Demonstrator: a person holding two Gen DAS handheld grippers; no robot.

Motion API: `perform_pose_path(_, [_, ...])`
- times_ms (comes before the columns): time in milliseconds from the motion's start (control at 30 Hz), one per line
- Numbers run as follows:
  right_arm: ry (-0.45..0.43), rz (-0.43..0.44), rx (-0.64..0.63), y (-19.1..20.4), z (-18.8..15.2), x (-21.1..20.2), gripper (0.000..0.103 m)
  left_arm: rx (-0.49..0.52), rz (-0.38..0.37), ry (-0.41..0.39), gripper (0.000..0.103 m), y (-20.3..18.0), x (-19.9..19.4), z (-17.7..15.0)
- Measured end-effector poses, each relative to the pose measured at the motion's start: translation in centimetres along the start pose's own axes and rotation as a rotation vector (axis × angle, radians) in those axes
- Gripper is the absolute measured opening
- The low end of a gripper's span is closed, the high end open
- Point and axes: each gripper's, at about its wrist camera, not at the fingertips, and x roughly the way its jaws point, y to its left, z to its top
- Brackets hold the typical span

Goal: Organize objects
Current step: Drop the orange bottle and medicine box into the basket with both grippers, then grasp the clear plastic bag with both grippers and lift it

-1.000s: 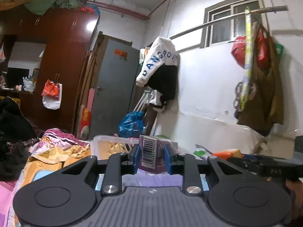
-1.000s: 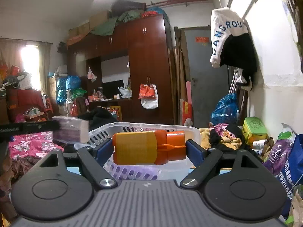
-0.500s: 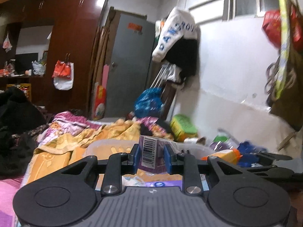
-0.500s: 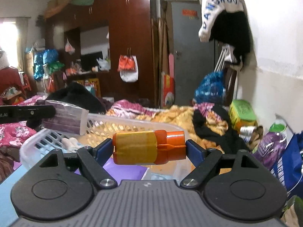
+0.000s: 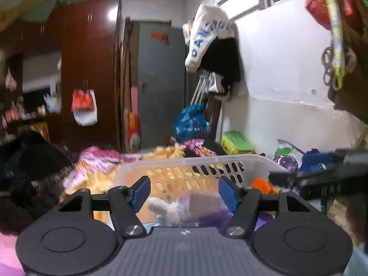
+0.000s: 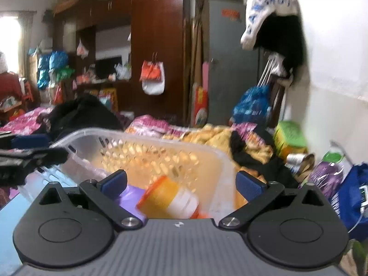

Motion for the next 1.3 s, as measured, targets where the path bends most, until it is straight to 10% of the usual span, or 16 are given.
perform_pose_path(500, [-0.033, 0.178, 0.167, -2.3, -14.9, -10.1, 0.103, -0.009, -0.054, 0.016, 0.082, 2.3, -11.9, -12.8])
perform_pose_path(967, [-0.029, 0.283, 0.069, 0.8, -17.3, -9.6, 0.101, -0.053, -0.124, 0.124, 0.082, 4.9, -12.1, -17.4])
perform_pose_path(1300, [-0.059, 0.286, -0.047, 2.9, -18.8, -9.8, 0.073, 0.036, -0.161, 0.104, 0.074, 2.8, -12.0, -17.9])
